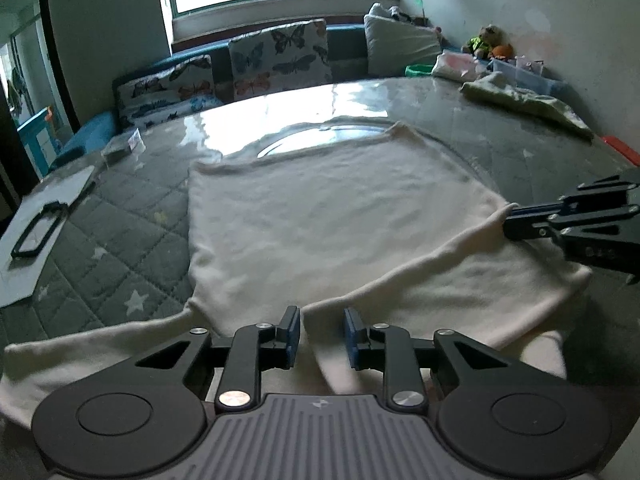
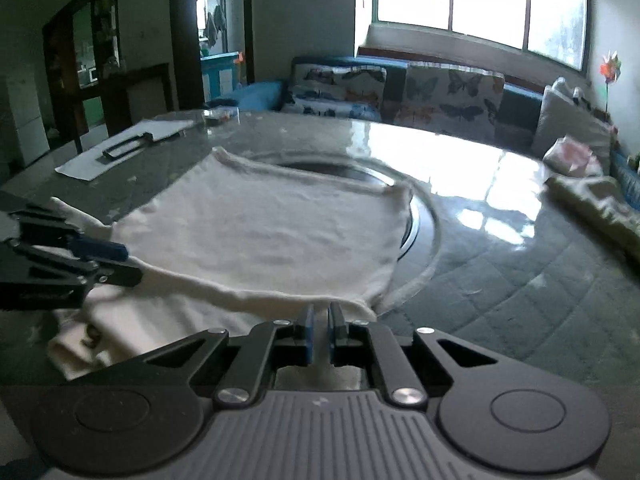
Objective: Fold clothes
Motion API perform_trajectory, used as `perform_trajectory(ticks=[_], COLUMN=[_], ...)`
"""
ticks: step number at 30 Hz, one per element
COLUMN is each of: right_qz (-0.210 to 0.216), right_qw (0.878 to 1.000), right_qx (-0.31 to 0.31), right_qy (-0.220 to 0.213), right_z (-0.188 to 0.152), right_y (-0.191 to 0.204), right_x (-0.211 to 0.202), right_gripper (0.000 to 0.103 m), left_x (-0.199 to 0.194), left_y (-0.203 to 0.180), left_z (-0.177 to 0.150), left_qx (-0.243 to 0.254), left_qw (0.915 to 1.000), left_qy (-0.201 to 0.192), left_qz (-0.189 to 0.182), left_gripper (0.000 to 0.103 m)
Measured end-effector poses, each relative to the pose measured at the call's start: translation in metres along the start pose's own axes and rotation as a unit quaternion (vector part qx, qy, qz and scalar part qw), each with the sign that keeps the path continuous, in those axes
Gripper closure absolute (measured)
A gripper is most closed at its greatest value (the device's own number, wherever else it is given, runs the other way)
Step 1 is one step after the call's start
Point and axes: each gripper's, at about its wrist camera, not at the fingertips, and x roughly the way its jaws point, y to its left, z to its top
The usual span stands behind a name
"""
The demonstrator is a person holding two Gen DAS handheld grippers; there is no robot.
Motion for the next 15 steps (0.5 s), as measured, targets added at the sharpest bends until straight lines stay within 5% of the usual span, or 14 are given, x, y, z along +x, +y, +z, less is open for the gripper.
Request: perform_trajectory(ticks=[3,6,15], right_qz=[-0.004,-0.006,0.053], right_qw=[1.0,1.0,0.997], right_qx=[-0.001,-0.005,-0.053], right_qy=[0.0,-0.003,-0.026], right_z=[-0.002,0.001,0.016], right_y=[0.0,0.006,0.047], right_x=[0.006,-0.002,-0.026], right_gripper=[0.097,0.093,0.067], left_x=[-0.002,-0.012,-0.049], left_y=[0.005,0.02,0.11], left_z=[0.0,-0.002,-0.03], left_qx=[-0.011,-0.037,-0.148], left_qw=[0.9999,0.9992,0.978], left_qy=[-0.002,-0.009,-0.011], left_qz=[0.004,0.015,0.146], left_gripper=[0.062,0.06,0.043])
